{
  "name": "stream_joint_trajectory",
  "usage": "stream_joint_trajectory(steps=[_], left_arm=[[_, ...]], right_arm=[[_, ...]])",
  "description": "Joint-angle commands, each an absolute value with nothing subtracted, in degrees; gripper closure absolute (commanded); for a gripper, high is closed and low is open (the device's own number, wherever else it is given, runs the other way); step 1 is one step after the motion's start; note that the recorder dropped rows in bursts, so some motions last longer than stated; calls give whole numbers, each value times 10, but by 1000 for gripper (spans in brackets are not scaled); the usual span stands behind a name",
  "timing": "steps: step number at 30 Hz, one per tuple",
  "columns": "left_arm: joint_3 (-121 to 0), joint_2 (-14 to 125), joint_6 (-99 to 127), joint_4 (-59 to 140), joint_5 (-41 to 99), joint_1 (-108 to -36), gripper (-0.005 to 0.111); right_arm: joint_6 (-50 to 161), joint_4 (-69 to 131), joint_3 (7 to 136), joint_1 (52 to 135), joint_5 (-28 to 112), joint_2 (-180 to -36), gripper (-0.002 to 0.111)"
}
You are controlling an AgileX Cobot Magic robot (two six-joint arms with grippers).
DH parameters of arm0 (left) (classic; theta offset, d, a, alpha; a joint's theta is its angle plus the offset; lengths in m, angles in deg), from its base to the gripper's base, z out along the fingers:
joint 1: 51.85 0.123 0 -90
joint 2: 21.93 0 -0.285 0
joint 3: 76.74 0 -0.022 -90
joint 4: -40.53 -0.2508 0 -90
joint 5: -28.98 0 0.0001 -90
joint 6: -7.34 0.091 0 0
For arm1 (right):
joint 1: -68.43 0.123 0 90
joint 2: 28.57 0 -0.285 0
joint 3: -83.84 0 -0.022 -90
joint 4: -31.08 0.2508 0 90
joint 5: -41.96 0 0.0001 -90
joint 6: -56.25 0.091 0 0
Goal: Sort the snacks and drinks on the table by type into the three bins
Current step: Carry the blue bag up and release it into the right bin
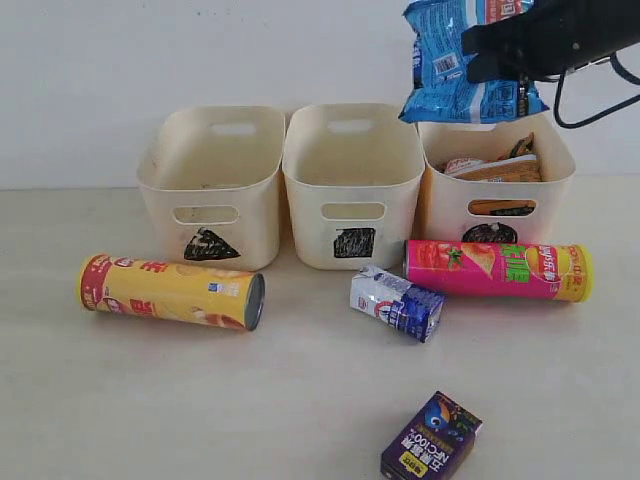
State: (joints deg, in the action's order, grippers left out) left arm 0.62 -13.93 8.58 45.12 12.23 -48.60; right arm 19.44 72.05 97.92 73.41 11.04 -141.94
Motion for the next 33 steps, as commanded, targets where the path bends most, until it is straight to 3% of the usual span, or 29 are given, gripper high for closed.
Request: stream_joint_trajectory(steps=[1,18,22,28,30,33], left_arm=[[5,-141,83,453,127,-488,103],[5,-141,83,453,127,-488,103],[5,-141,83,453,127,-488,103],[5,-141,83,453,127,-488,103],[5,-141,83,453,127,-488,103],[5,-141,83,453,127,-488,103]], right_arm=[[203,701,1026,728,156,-1478,109],[208,655,1079,723,250,-1591,106],[208,650,1079,723,245,-1608,85],[209,646,1079,723,238,-1599,32],[209,646,1079,723,237,-1587,25],[212,640,1079,723,224,-1560,25]])
